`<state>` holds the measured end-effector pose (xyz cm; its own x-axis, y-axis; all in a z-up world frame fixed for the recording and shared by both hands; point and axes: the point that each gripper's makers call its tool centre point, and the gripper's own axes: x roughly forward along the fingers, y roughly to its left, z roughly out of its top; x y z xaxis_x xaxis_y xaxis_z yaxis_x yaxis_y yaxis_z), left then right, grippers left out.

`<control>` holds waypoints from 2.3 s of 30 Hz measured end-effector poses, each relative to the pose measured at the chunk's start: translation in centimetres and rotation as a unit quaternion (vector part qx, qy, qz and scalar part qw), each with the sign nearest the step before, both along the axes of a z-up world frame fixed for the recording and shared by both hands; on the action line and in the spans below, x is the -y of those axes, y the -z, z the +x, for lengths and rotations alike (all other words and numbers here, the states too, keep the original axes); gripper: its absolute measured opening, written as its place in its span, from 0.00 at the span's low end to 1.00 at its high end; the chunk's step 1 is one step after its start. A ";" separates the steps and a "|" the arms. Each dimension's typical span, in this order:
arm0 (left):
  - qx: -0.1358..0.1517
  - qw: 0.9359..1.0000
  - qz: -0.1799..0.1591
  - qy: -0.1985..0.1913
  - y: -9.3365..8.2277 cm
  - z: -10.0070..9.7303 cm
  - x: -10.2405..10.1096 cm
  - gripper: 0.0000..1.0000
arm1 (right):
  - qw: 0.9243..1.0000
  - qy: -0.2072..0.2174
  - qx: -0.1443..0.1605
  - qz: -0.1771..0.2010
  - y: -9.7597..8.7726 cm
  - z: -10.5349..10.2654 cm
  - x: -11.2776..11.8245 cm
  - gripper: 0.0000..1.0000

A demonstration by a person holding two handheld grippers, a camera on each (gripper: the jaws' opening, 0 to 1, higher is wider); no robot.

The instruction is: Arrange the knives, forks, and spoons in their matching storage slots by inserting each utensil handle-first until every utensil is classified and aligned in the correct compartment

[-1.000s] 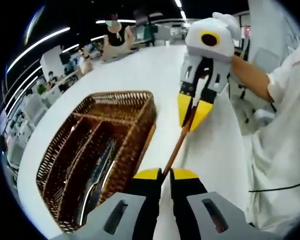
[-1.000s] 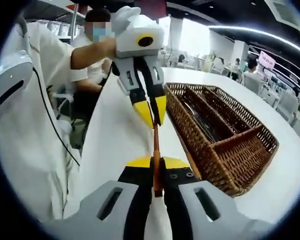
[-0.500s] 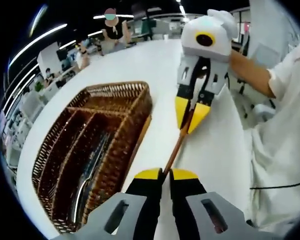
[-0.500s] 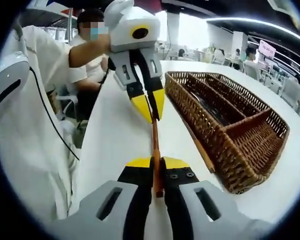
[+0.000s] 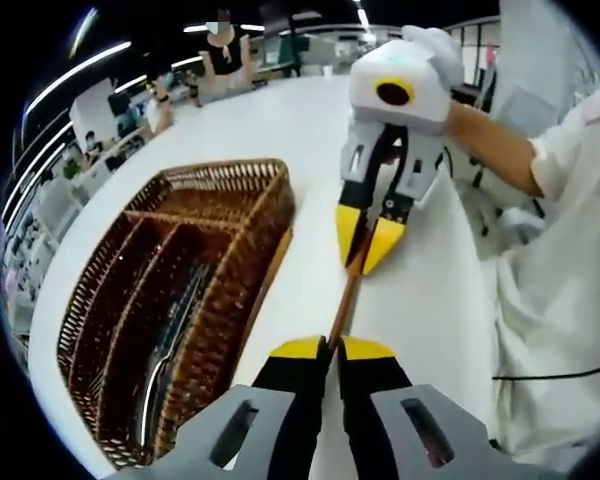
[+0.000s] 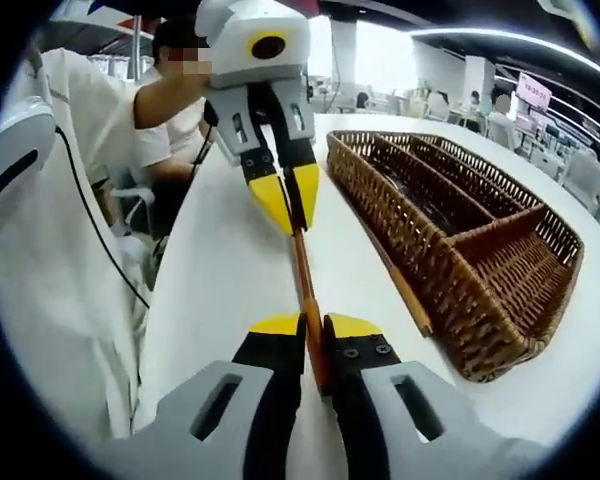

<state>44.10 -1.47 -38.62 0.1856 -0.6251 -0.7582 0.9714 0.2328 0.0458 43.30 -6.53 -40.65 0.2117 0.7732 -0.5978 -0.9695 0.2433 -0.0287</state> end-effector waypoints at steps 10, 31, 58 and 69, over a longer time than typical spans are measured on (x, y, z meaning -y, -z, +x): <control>-0.009 1.000 -0.010 -0.003 -0.8 0.3 0.4 0.00 | 0.999 -0.026 0.029 -0.023 0.5 -0.2 -0.5 0.05; 0.029 0.994 -0.077 -0.065 -3.6 0.4 -2.3 0.04 | 0.999 0.011 0.029 0.022 -2.5 0.9 0.8 0.05; 0.058 0.983 -0.129 -0.118 -1.2 -1.0 -4.0 0.43 | 0.987 0.102 0.088 0.083 -6.4 4.1 2.2 0.05; 0.059 0.978 -0.151 -0.134 -1.7 -0.7 -3.9 0.45 | 0.978 0.145 0.107 0.101 -8.2 5.7 2.8 0.05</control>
